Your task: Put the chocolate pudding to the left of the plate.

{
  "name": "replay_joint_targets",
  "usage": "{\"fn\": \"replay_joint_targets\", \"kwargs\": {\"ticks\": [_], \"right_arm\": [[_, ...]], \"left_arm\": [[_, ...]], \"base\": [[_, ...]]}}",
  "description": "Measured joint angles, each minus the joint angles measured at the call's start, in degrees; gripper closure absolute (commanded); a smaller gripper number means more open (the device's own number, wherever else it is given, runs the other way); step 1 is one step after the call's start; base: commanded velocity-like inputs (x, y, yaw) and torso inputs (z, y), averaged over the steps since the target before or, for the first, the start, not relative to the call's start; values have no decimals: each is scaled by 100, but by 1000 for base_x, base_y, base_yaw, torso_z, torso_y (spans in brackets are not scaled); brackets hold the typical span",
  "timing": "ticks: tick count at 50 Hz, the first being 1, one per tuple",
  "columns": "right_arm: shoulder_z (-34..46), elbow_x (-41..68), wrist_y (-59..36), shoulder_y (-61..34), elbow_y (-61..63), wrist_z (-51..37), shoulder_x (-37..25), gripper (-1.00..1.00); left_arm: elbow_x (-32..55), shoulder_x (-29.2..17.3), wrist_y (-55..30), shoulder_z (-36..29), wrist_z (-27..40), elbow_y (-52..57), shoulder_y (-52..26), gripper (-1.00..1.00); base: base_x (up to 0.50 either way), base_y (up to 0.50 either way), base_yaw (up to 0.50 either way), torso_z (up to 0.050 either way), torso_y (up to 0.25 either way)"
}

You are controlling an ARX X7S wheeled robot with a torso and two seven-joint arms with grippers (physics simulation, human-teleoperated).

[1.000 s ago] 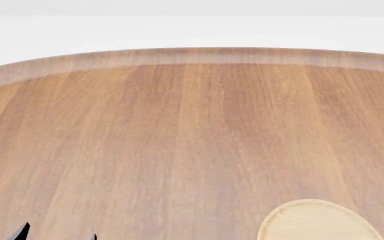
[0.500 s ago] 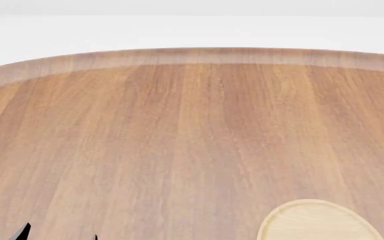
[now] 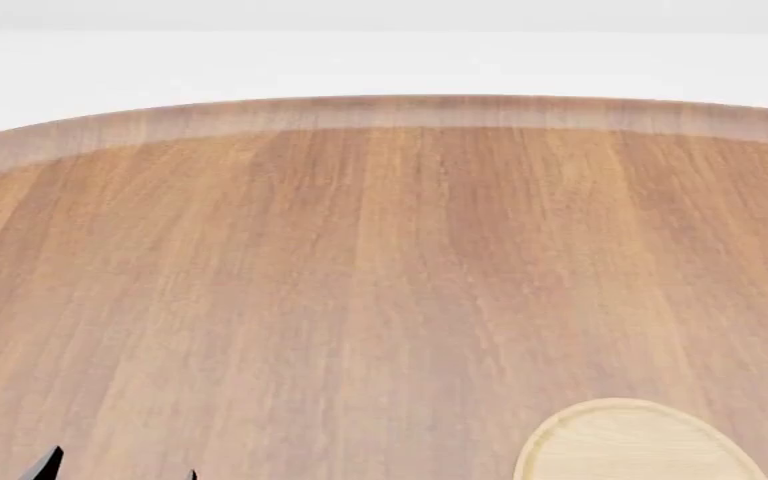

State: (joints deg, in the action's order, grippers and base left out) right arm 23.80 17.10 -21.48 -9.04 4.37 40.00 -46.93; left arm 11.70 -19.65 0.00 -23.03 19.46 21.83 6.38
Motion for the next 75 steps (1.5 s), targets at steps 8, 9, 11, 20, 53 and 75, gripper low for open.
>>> {"fn": "replay_joint_targets", "kwargs": {"ticks": [8,9,11,20,53,75], "right_arm": [[-63,24,-97,-152,93,-53,10,100],[-70,28,-107,-167,104,-59,11,100],[-79,32,-124,-199,118,-68,16,100],[-105,52,-241,-371,174,-84,33,100],[-25,10,-555,-1289,-100,33,297,100],[215,-130,-489,-1748,-645,146,666,100]], "left_arm": [[0,-10,1,-15,10,-9,-12,-100],[0,-12,1,-16,11,-8,-13,-100],[1,-15,2,-19,13,-9,-14,-100],[6,-33,-7,-32,27,7,-17,-100],[31,-76,15,-85,62,6,-32,-100],[60,-98,49,-108,84,-13,-43,-100]], "base": [[0,0,0,0,0],[0,0,0,0,0],[0,0,0,0,0],[0,0,0,0,0],[0,0,0,0,0],[0,0,0,0,0]]}}
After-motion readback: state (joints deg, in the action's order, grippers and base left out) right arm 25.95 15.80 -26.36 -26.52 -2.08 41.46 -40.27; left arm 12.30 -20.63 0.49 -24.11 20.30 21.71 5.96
